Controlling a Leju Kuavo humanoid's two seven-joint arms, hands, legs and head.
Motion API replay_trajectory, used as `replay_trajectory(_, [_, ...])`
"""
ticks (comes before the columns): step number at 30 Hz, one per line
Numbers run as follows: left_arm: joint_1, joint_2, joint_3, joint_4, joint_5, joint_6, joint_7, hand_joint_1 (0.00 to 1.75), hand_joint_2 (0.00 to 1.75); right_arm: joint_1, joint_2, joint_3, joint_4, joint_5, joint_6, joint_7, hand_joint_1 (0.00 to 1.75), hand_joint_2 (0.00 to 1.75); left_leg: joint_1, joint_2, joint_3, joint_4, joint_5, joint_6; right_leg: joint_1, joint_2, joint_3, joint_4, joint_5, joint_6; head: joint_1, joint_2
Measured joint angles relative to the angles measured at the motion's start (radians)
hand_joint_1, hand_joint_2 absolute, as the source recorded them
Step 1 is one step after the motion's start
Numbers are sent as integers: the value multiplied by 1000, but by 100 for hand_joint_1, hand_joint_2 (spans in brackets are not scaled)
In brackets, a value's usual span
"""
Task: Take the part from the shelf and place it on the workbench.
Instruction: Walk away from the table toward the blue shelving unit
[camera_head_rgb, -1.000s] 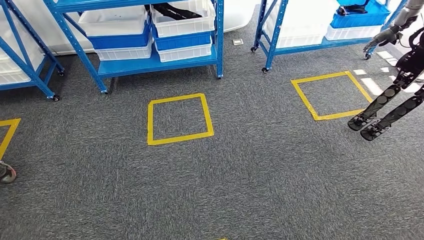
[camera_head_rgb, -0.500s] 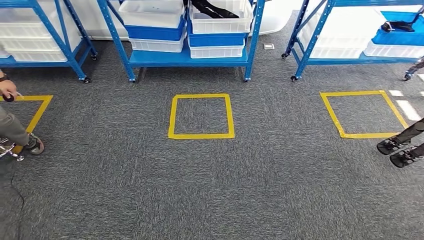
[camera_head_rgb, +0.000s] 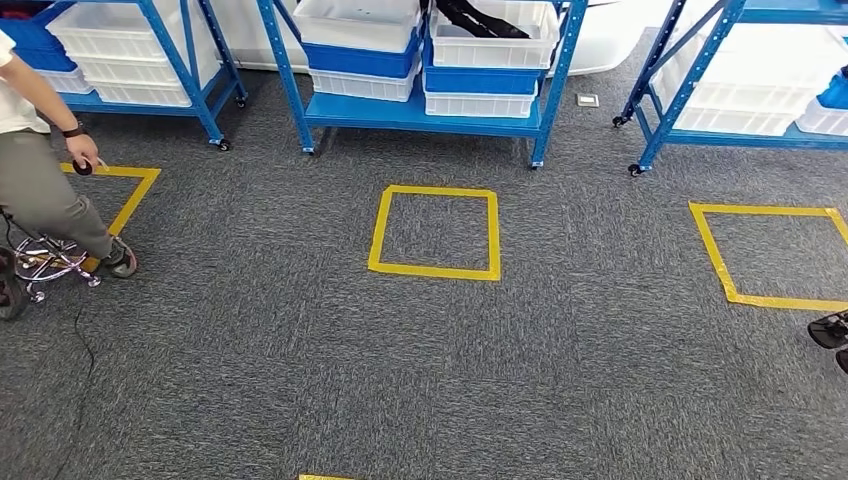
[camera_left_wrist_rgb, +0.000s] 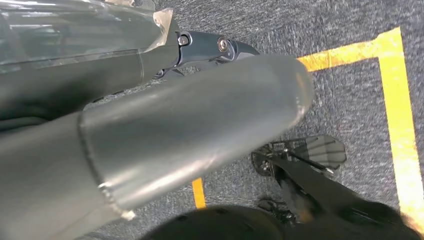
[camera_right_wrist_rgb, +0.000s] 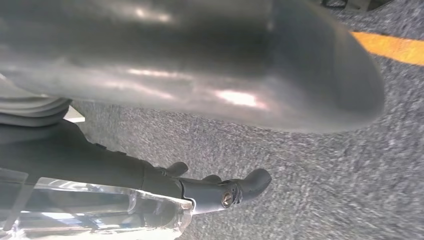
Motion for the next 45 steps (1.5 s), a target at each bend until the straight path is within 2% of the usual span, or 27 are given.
replay_trajectory(1, [-3, 0, 1, 0, -1, 1, 0, 0, 0, 0, 0, 0, 0, -2, 1, 0, 0, 0, -2, 14, 26, -48, 14, 3, 3, -8, 2, 0, -4, 7, 2, 0])
replay_trajectory(2, [-5, 0, 1, 0, -2, 2, 0, 0, 0, -1, 0, 0, 0, -5, 2, 1, 0, 0, -5, 21, 39, -72, 17, 9, 6, -16, 4, -1, -7, 14, 4, 0])
replay_trajectory(4, [-6, 0, 1, 0, -7, 2, 0, 0, 0, -5, 0, 0, 0, -7, 10, 2, 0, 0, -13, 3, 40, -78, 15, 26, 8, -30, 13, -5, -11, 30, 8, 0])
replay_trajectory(5, [-5, -1, 1, 0, -10, 2, 0, 0, 0, -7, -1, 0, 0, -7, 15, 3, 0, 0, -15, -5, 42, -83, 18, 36, 7, -24, 16, -3, -14, 36, 8, 0])
replay_trajectory(6, [-5, -2, 1, 0, -12, 2, 0, 0, 0, -8, -1, 0, 0, -6, 17, 3, 0, 0, -15, -14, 45, -88, 23, 45, 5, -5, 14, 12, -24, 39, 9, 0])
replay_trajectory(7, [-6, -2, 1, 0, -13, 2, 0, 0, 0, -7, -1, 0, 0, -5, 17, 3, 0, 0, -14, -23, 47, -93, 28, 53, 5, 19, 0, 47, -43, 39, 10, 0])
replay_trajectory(8, [-7, -3, 1, 0, -13, 2, 0, 0, 0, -5, -1, 0, 0, -5, 16, 4, 0, 0, -14, -31, 47, -95, 30, 58, 3, 45, -28, 103, -70, 35, 11, 0])
replay_trajectory(9, [-8, -3, 1, 0, -14, 2, 0, 0, 0, -2, 0, 0, 0, -6, 16, 5, 0, 0, -15, -41, 46, -95, 31, 62, 4, 63, -63, 172, -99, 30, 12, 0])
replay_trajectory(10, [-9, -3, 1, 0, -14, 2, 0, 0, 0, 0, 1, 0, 0, -8, 15, 9, 0, 0, -17, -50, 45, -95, 30, 63, 5, 70, -99, 237, -121, 29, 13, 0])
replay_trajectory(11, [-9, -4, 1, 0, -14, 2, 0, 0, 0, 3, 0, 0, 0, -9, 15, 14, 0, 0, -19, -60, 45, -94, 30, 64, 7, 73, -125, 277, -129, 32, 13, 0])
replay_trajectory(12, [-9, -4, 1, 0, -15, 2, 1, 0, 0, 4, 0, 0, 0, -9, 16, 19, 0, 0, -21, -69, 46, -94, 29, 65, 8, 76, -134, 279, -118, 37, 14, 0])
replay_trajectory(13, [-8, -4, 1, 0, -15, 2, 1, 0, 0, 4, -1, -1, 0, -8, 18, 23, 0, 0, -23, -77, 48, -93, 28, 64, 9, 77, -123, 240, -91, 44, 14, 0])
replay_trajectory(14, [-7, -4, 1, 0, -16, 2, 1, 0, 0, 4, -2, -1, 0, -6, 22, 25, 0, 0, -24, -84, 50, -93, 27, 64, 10, 78, -97, 171, -55, 50, 15, 0])
replay_trajectory(15, [-7, -4, 1, 0, -16, 2, 0, 0, 0, 3, -2, -1, 0, -5, 26, 27, 0, 0, -25, -88, 52, -92, 25, 61, 10, 81, -71, 100, -21, 51, 15, 0])
replay_trajectory(16, [-7, -5, 1, 0, -16, 1, -2, 0, 0, 2, -2, -1, 0, -4, 31, 29, 0, 0, -28, -92, 54, -91, 22, 58, 12, 83, -50, 45, 4, 47, 15, 0])
replay_trajectory(17, [-7, -4, 1, 0, -16, 1, -6, 0, 0, 1, -1, -1, 0, -5, 35, 32, 0, 0, -31, -94, 53, -89, 18, 58, 12, 85, -37, 12, 18, 40, 15, 0])
replay_trajectory(18, [-7, -4, 2, 0, -16, 0, -11, 0, 0, 0, 0, -1, 0, -5, 39, 34, 0, 0, -33, -94, 53, -86, 15, 64, 12, 85, -33, 3, 23, 32, 14, 0])
replay_trajectory(21, [-6, -3, 3, 0, -16, 0, -23, 0, 0, 0, 1, -1, 0, -8, 46, 39, 0, 0, -33, -92, 51, -86, 15, 80, 15, 85, -29, 1, 27, 24, 13, 0])
replay_trajectory(25, [-7, -3, 5, 0, -13, -3, -34, 0, 0, -1, 1, -1, 0, -5, 46, 40, 0, 0, -29, -89, 54, -90, 17, 70, 20, 86, -29, 1, 27, 19, 13, 0])
replay_trajectory(30, [-7, -2, 11, 0, -13, -6, -40, 0, 0, -1, 1, -1, 0, -5, 47, 41, 0, 0, -25, -89, 55, -92, 16, 49, 25, 86, -29, 2, 26, 13, 13, 0])
replay_trajectory(39, [-7, -1, 19, 0, -10, -20, -52, 0, 0, -1, 0, -1, 0, -3, 47, 40, 0, 0, -31, -89, 55, -92, 16, 48, 24, 86, -31, 2, 26, 13, 14, 0])
replay_trajectory(45, [-7, 2, 27, 0, -11, -36, -64, 0, 0, -1, 0, -1, 0, -4, 49, 40, 0, 0, -37, -89, 53, -86, 12, 55, 16, 86, -30, 1, 26, 15, 13, 0])
